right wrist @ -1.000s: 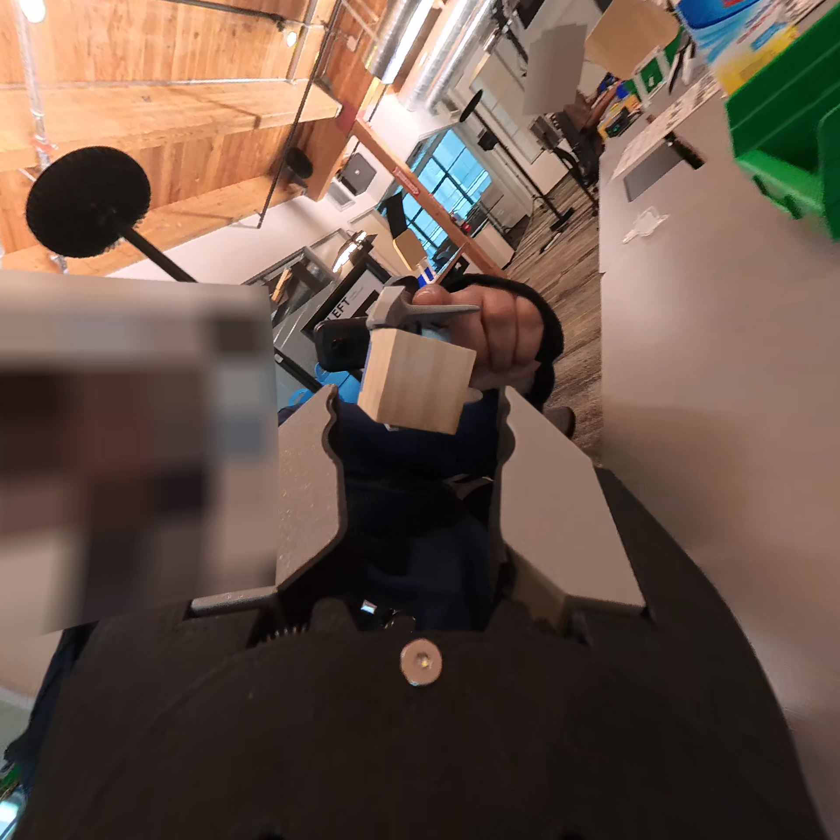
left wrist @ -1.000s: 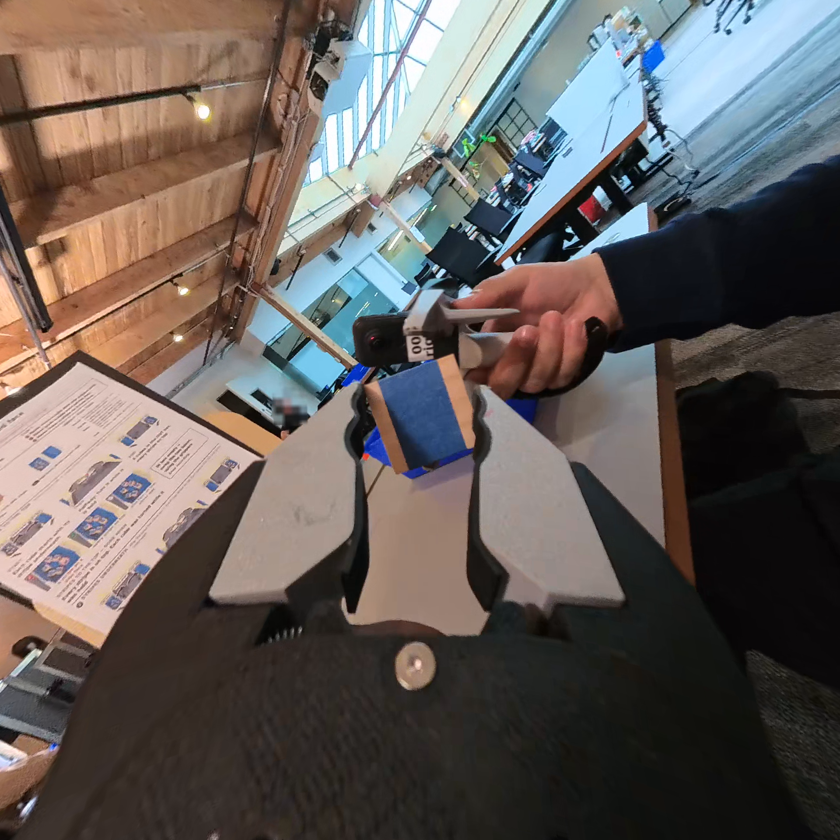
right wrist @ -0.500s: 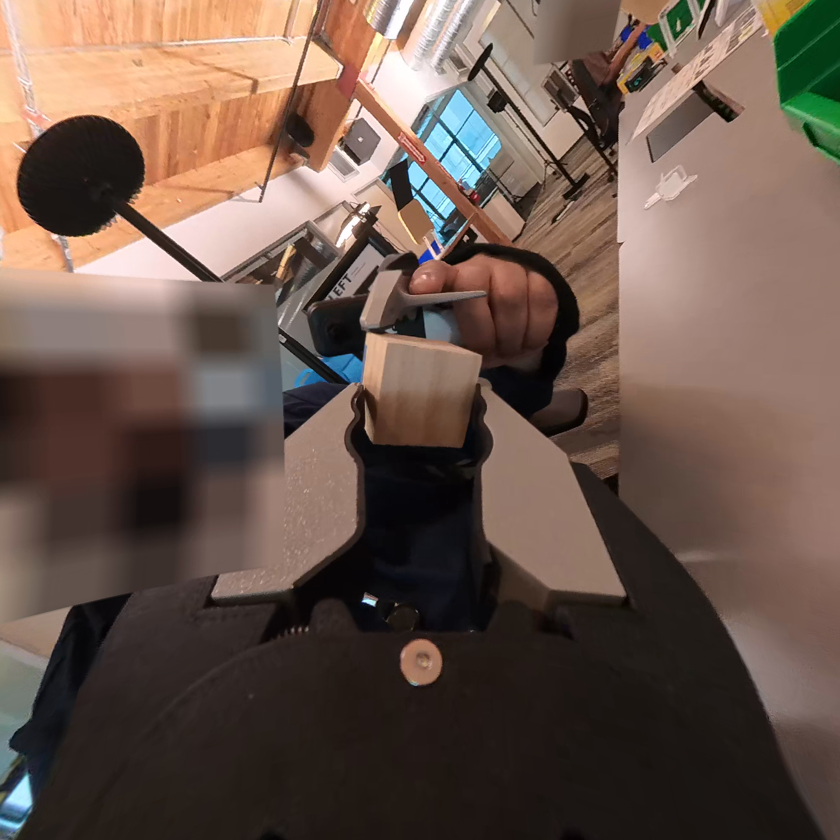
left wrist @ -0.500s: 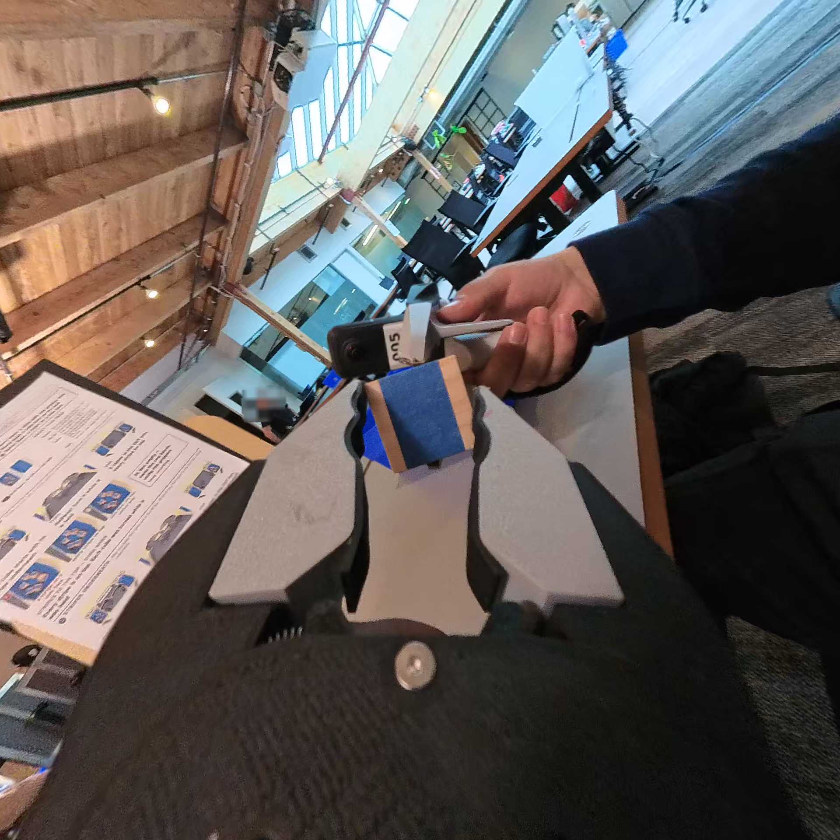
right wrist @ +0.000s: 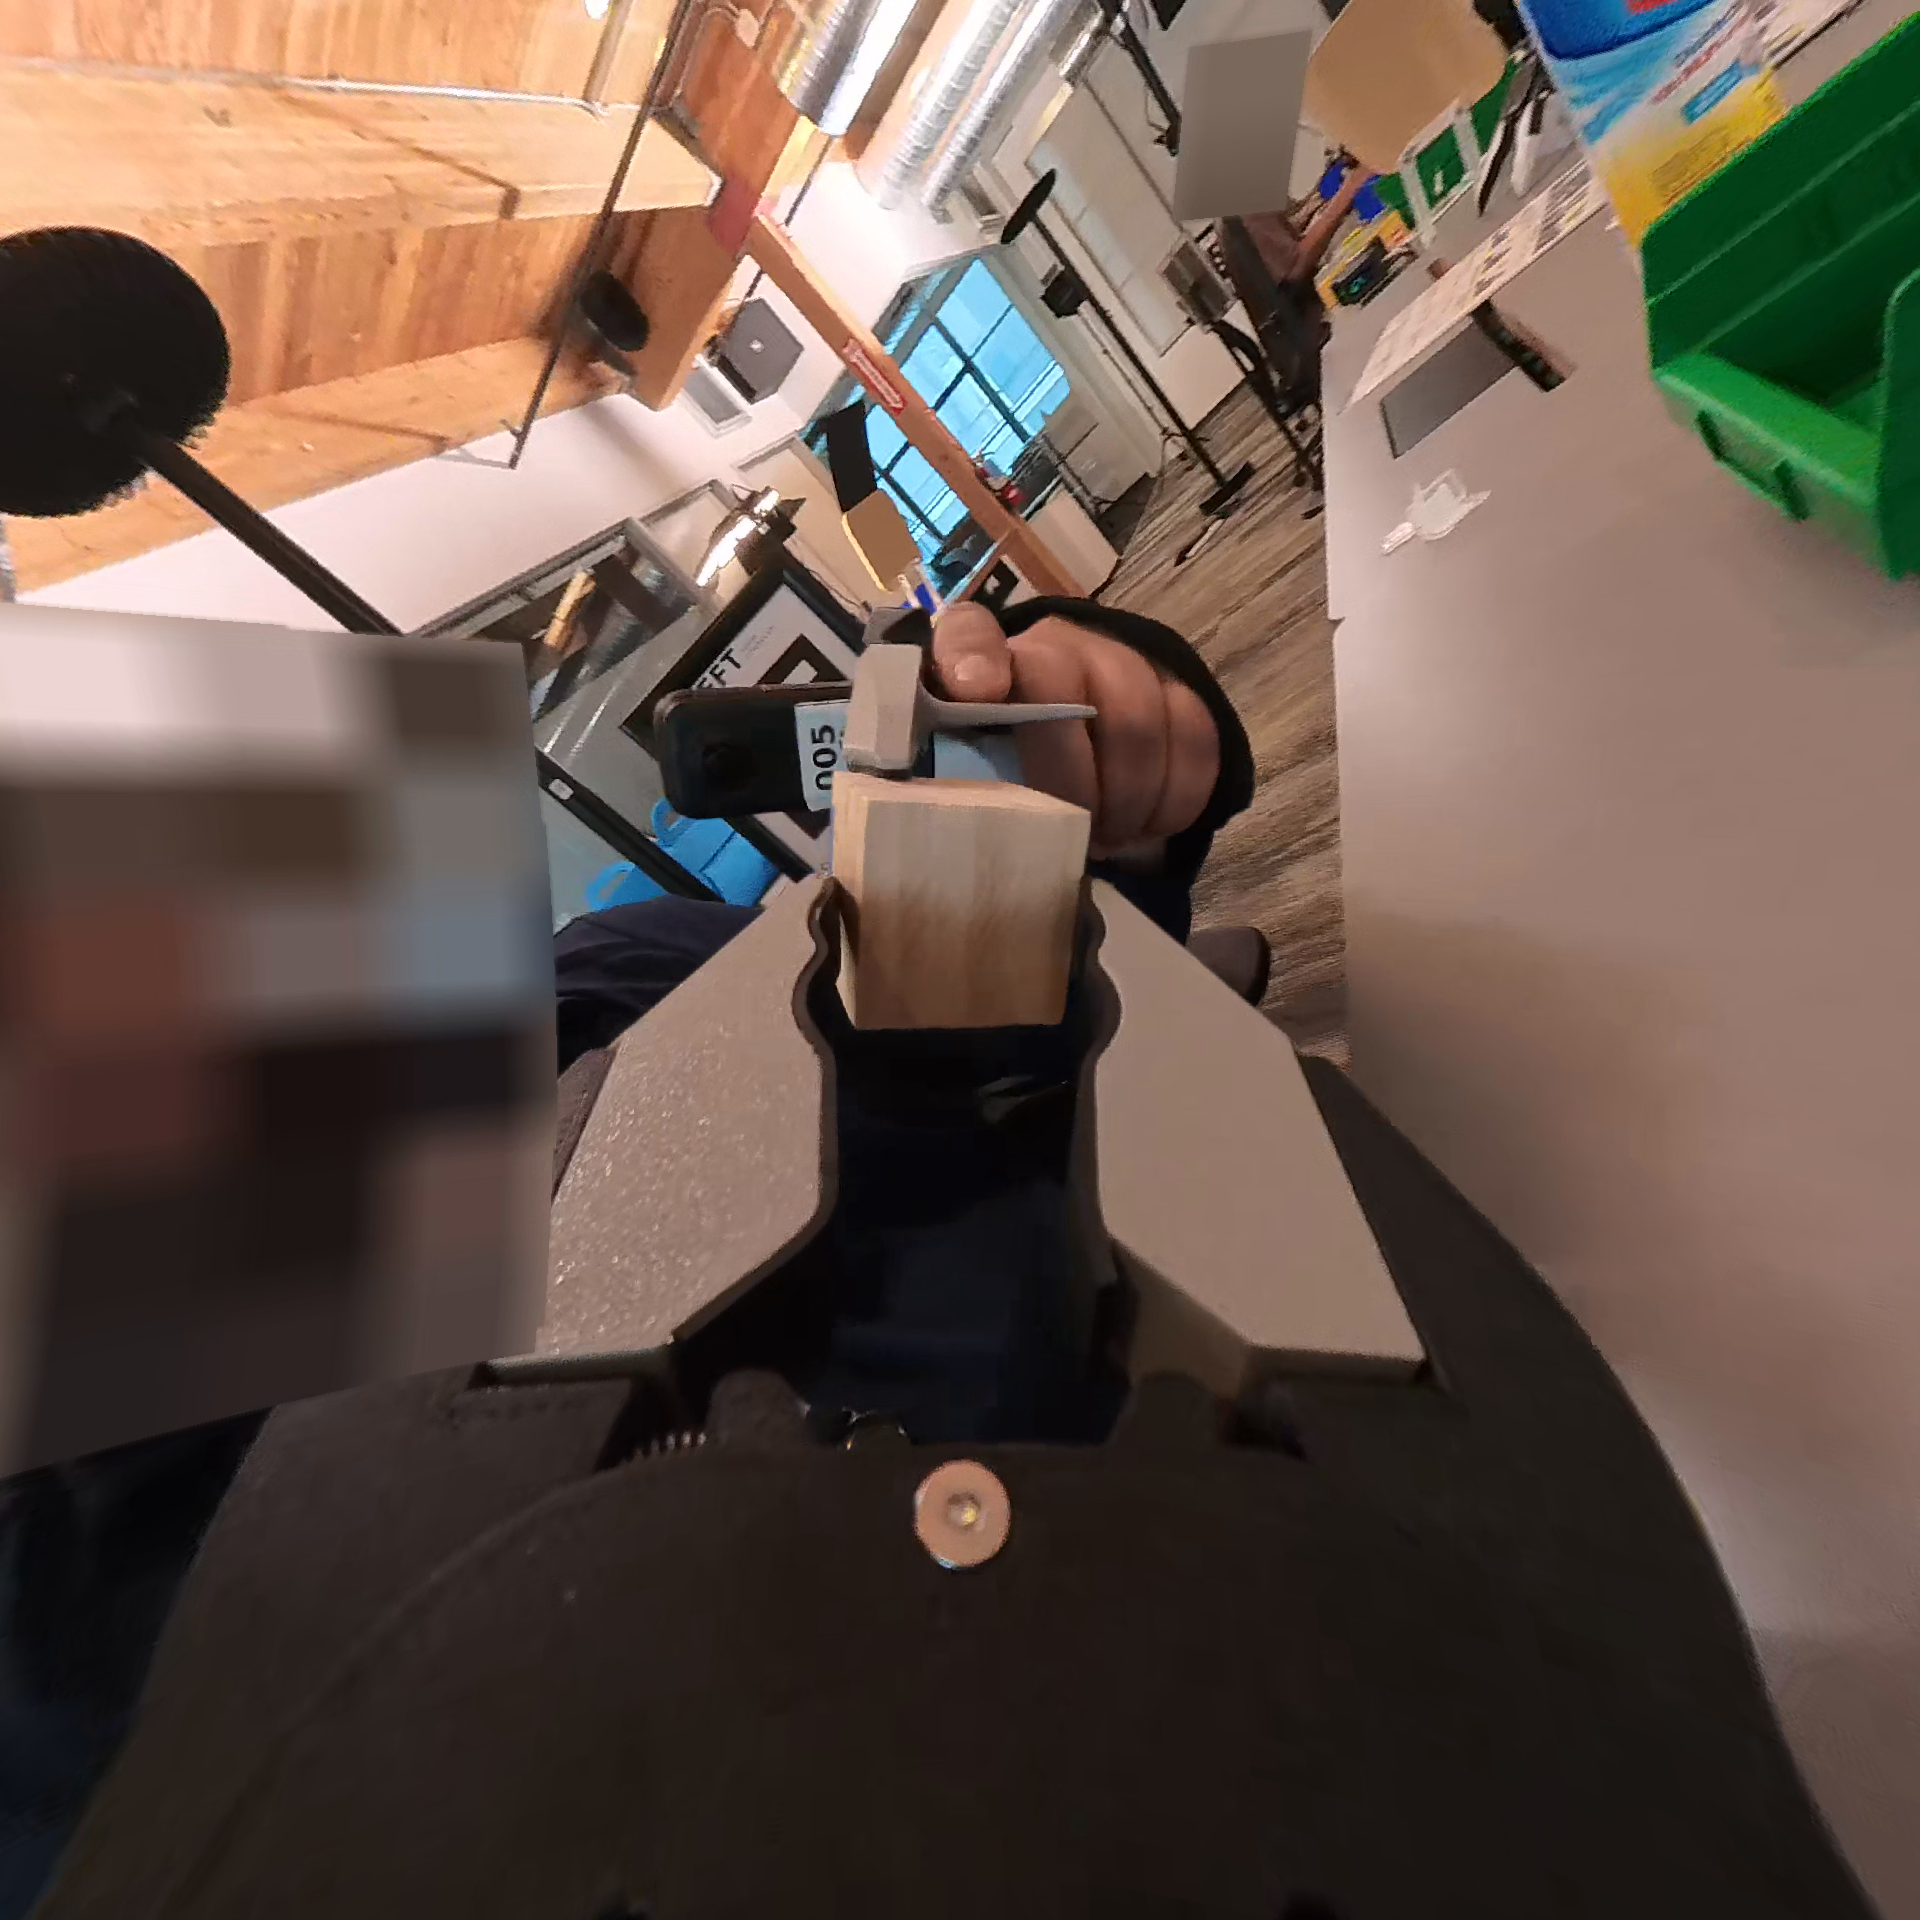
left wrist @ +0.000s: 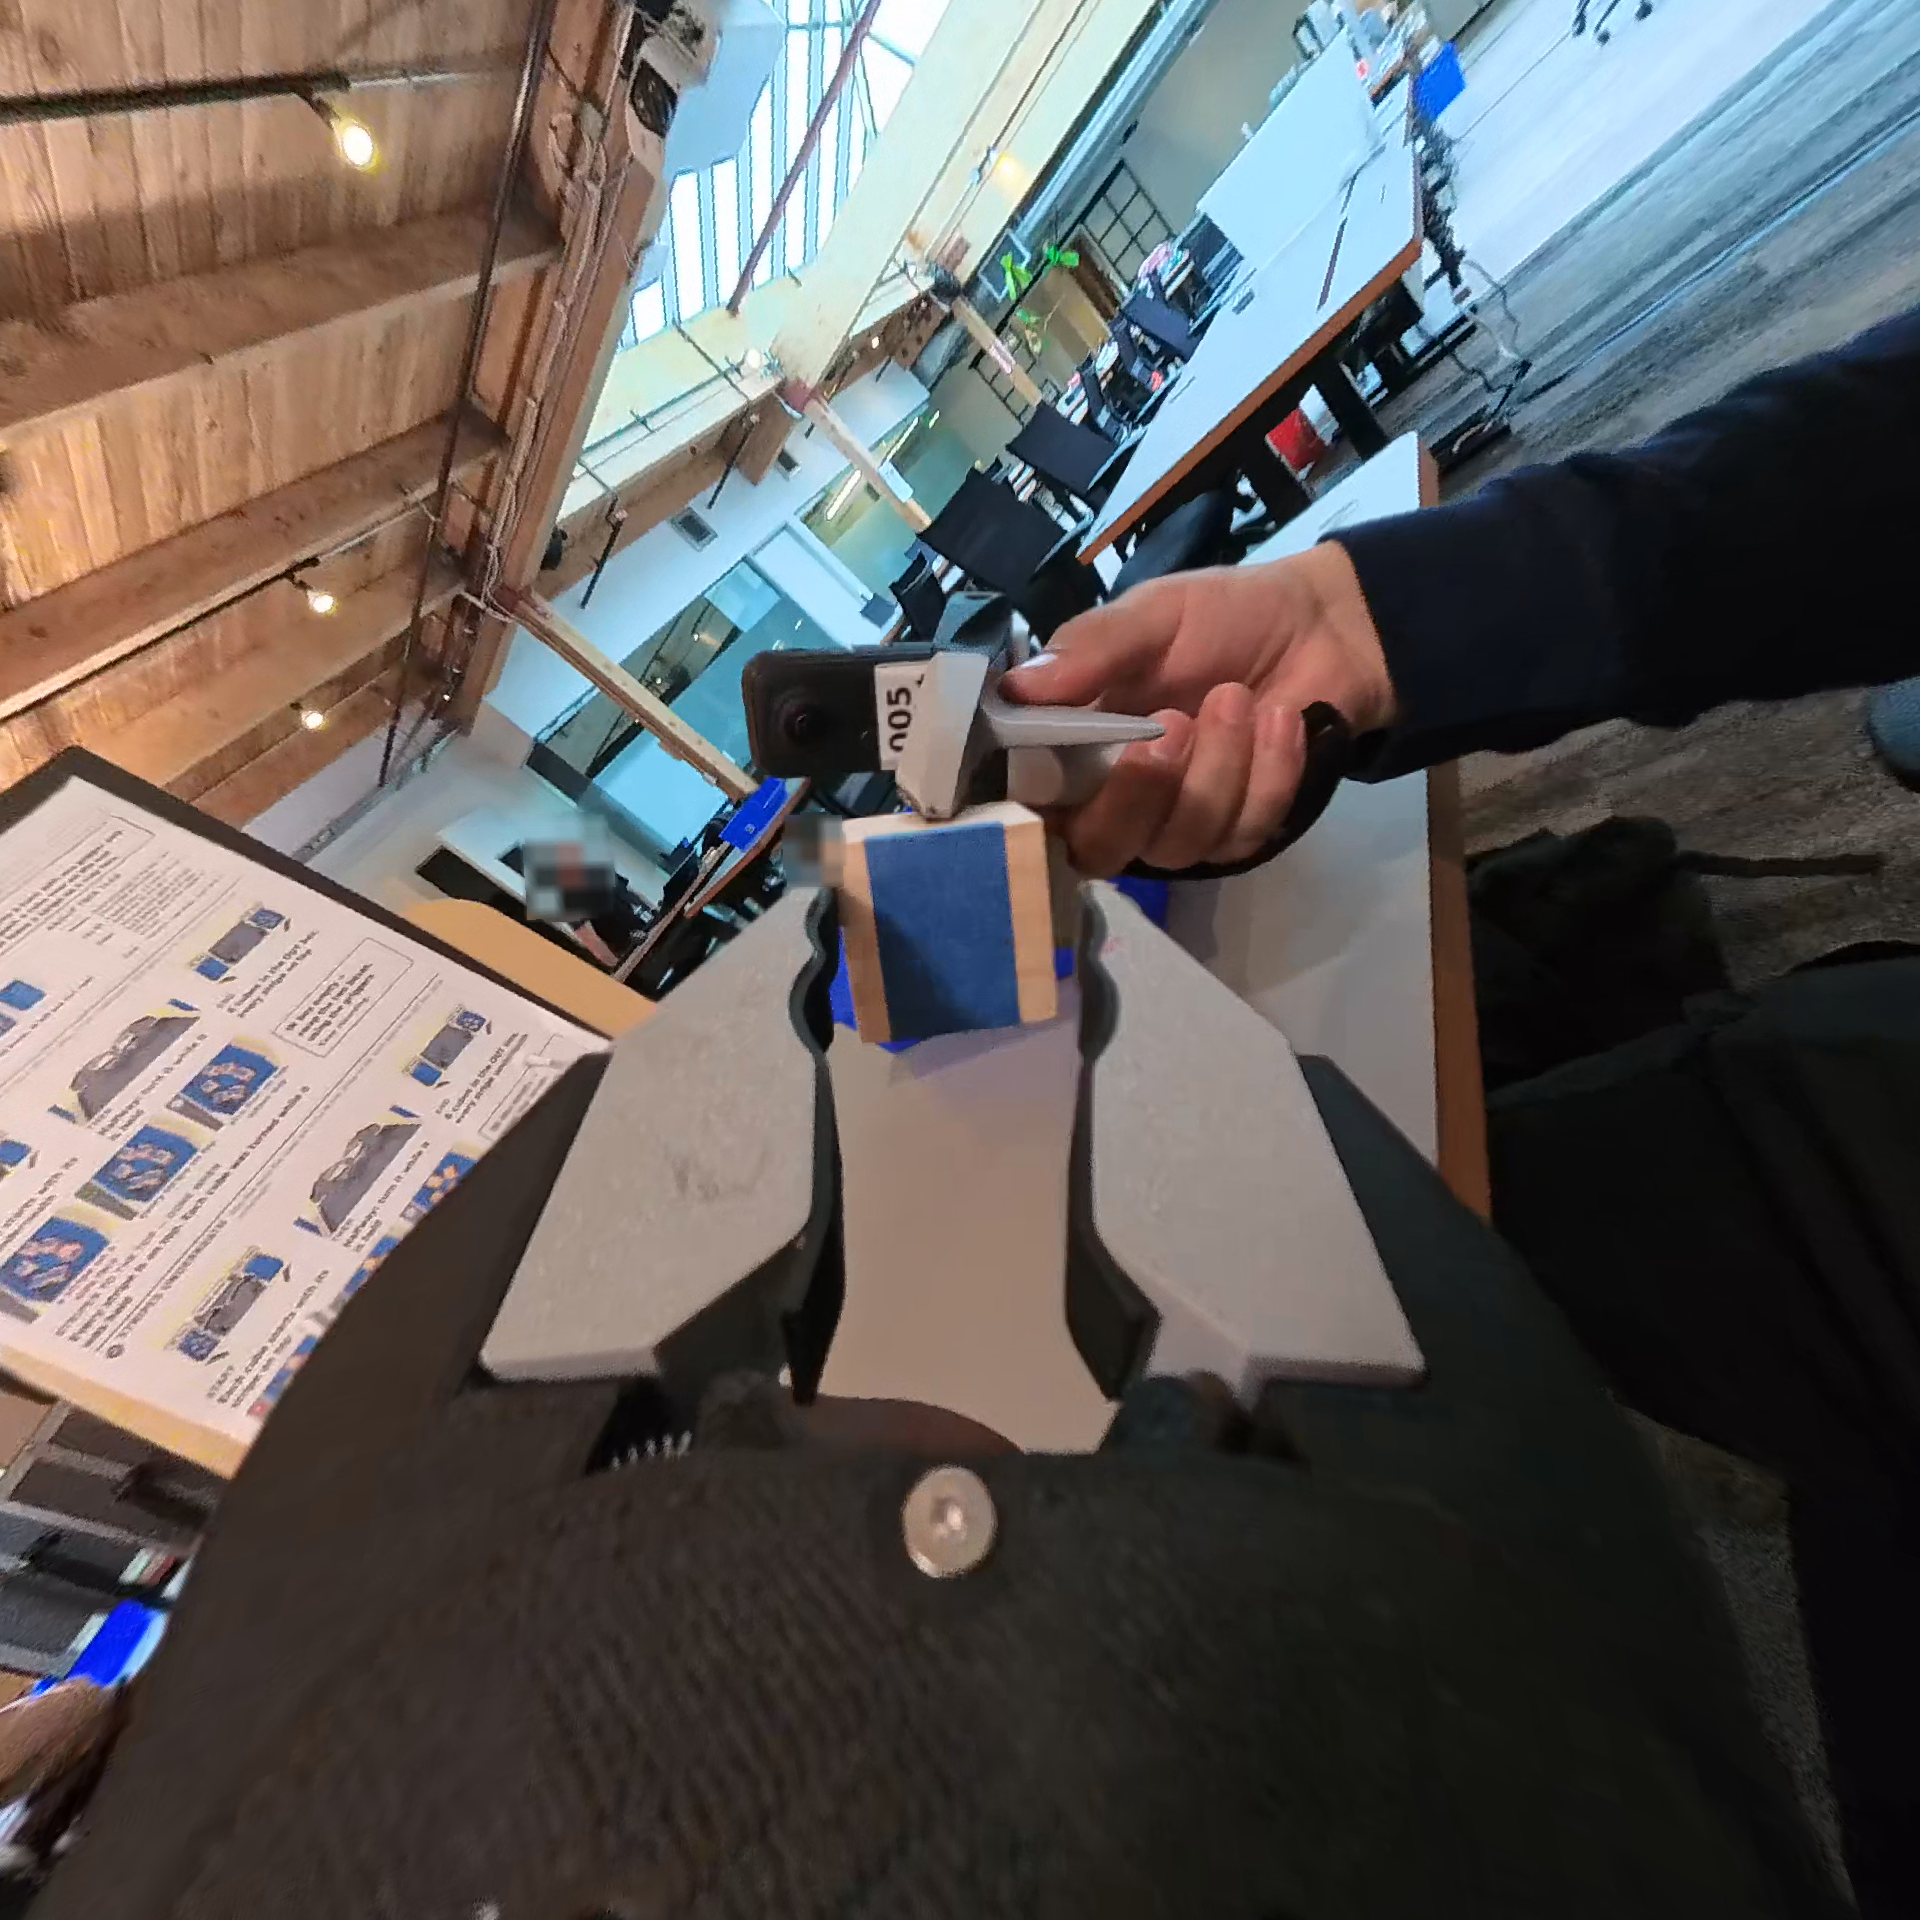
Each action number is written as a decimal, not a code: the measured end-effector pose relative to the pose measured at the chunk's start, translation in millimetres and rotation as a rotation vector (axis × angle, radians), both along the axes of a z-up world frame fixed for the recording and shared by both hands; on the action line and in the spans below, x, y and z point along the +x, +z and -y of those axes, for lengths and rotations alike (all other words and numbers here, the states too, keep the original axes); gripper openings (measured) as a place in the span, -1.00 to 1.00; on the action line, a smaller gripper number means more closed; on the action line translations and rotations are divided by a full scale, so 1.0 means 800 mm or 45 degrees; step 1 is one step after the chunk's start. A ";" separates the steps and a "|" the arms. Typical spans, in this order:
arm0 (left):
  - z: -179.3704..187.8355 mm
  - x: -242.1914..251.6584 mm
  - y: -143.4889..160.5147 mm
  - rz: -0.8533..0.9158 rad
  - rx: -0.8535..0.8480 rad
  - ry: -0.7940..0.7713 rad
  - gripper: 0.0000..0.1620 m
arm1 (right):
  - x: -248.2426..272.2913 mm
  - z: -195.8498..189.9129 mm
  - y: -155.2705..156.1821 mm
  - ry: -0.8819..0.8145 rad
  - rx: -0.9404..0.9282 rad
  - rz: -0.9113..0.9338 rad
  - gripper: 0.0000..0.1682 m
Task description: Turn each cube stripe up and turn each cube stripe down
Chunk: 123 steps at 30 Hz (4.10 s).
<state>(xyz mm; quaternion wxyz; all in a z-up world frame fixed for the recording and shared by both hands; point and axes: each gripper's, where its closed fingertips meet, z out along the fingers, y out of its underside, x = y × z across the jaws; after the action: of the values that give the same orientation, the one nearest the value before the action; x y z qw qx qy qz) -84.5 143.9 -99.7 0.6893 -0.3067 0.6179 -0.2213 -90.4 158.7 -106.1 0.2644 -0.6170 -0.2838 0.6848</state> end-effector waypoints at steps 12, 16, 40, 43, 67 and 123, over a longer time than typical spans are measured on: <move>-0.050 -0.024 0.020 0.071 -0.133 0.191 -0.55 | 0.280 -0.112 0.003 -1.439 0.423 0.865 -0.50; -0.068 -0.022 0.014 0.065 -0.178 0.260 -0.56 | 0.400 -0.098 -0.033 -1.724 0.314 1.335 -0.49; -0.171 -0.052 -0.036 -0.034 -0.596 0.678 -0.52 | 0.438 -0.096 -0.176 -1.407 -0.144 1.848 -0.51; -0.170 -0.052 -0.037 -0.045 -0.577 0.683 -0.52 | 0.442 -0.087 -0.156 -1.438 -0.091 1.877 -0.51; -0.197 -0.079 -0.049 -0.001 -0.721 0.841 -0.31 | 0.371 -0.103 -0.058 -1.541 0.245 1.343 -0.32; -0.323 -0.221 -0.074 0.189 -0.933 1.225 -0.99 | 0.288 -0.146 -0.167 -1.376 0.188 1.787 -0.77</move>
<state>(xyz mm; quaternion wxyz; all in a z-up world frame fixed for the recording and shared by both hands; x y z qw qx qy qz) -261.5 402.4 -159.2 0.6029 -0.7524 0.2440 -0.1040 140.3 275.3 -239.9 0.3558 -0.9255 -0.0940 -0.0896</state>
